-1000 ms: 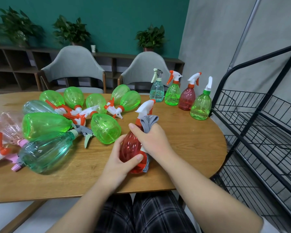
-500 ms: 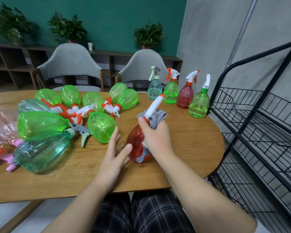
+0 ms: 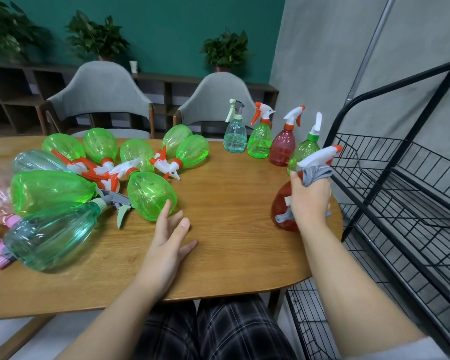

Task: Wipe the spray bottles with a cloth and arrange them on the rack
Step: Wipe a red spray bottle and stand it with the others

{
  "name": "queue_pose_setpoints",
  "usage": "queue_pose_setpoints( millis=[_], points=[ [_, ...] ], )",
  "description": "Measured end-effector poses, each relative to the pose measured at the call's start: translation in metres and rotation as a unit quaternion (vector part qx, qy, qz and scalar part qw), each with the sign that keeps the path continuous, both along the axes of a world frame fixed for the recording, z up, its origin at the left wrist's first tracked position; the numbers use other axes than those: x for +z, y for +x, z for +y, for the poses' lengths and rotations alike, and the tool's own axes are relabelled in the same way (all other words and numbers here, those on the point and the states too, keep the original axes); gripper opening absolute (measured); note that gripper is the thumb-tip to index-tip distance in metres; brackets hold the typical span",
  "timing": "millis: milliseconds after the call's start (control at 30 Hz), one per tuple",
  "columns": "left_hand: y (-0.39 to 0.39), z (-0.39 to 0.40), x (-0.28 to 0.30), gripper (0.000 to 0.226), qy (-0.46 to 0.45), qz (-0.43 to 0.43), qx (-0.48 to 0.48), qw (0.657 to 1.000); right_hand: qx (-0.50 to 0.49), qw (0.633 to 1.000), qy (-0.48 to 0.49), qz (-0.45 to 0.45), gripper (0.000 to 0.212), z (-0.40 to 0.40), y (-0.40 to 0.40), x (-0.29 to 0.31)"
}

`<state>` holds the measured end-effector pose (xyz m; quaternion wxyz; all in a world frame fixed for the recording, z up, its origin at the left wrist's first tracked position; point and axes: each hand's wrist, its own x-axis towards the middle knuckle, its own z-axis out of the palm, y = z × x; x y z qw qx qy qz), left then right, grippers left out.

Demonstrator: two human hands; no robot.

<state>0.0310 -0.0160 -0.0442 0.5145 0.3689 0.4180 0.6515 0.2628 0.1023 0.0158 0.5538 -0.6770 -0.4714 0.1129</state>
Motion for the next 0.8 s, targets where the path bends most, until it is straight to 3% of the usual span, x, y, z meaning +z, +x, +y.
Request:
queue_pose_setpoints(
  millis=[167, 267, 367, 500, 667, 800],
  points=[
    [0.001, 0.0, 0.002, 0.081, -0.008, -0.009, 0.005, 1.0, 0.008, 0.999, 0.015, -0.038, 0.062, 0.009, 0.017, -0.005],
    [0.001, -0.001, 0.002, 0.082, -0.01, -0.008, 0.004, 1.0, 0.003, 0.997, -0.032, -0.075, 0.078, 0.006, 0.031, -0.019],
    [0.002, -0.001, 0.003, 0.082, -0.011, -0.005, 0.001, 1.0, -0.041, 0.99, -0.078, -0.112, 0.078, -0.004, 0.042, -0.039],
    [0.002, -0.001, 0.004, 0.081, -0.013, 0.0, -0.001, 1.0, -0.051, 0.986, -0.038, -0.157, 0.057, -0.013, 0.043, -0.047],
    [0.003, -0.001, 0.004, 0.081, -0.017, 0.002, 0.0, 1.0, 0.096, 0.937, -0.02, -0.336, 0.06, -0.021, 0.032, -0.041],
    [0.002, 0.0, 0.003, 0.079, -0.019, 0.004, -0.002, 1.0, 0.142, 0.916, -0.124, -0.355, 0.073, -0.007, 0.029, -0.037]
  ],
)
